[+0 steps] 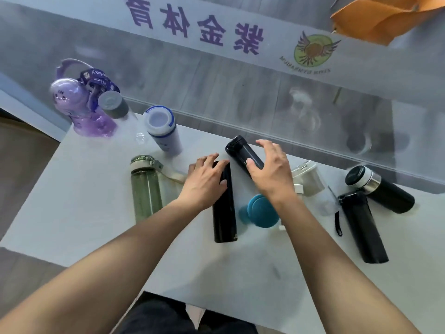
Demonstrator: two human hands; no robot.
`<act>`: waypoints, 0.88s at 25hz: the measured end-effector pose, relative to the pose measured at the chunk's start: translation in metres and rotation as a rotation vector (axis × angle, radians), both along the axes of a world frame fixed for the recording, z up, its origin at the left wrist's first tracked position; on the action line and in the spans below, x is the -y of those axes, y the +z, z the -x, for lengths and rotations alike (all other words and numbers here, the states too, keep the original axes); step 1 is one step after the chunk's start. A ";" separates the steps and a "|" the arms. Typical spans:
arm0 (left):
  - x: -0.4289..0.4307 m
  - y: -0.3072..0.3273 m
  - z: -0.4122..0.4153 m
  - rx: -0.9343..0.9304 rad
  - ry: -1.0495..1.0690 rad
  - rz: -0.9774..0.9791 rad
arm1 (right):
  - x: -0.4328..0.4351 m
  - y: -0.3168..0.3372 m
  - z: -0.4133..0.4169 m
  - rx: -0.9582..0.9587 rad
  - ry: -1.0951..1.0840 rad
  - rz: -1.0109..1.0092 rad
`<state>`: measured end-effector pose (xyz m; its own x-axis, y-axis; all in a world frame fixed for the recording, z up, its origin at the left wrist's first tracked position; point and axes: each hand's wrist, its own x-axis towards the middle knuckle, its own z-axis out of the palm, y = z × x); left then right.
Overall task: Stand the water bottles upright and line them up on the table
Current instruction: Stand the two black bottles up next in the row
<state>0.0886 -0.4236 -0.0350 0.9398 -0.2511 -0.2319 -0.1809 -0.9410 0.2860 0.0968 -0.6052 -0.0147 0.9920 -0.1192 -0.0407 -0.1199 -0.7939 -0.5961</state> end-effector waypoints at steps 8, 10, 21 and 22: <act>0.017 -0.043 -0.017 -0.256 0.193 -0.010 | 0.003 -0.040 -0.055 -0.233 0.115 0.142; 0.018 -0.051 -0.018 -0.309 0.264 0.097 | 0.002 -0.051 -0.066 -0.292 0.115 0.168; -0.012 -0.012 0.015 -0.166 0.420 0.592 | -0.010 -0.071 -0.086 -0.423 0.120 0.101; -0.015 -0.004 0.020 -0.135 0.415 0.638 | -0.014 -0.065 -0.084 -0.400 0.121 0.071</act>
<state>0.0689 -0.4086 -0.0390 0.9601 -0.0079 -0.2795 0.2253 -0.5700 0.7902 0.1812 -0.5916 -0.0795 0.9065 -0.0196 -0.4217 -0.2346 -0.8538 -0.4648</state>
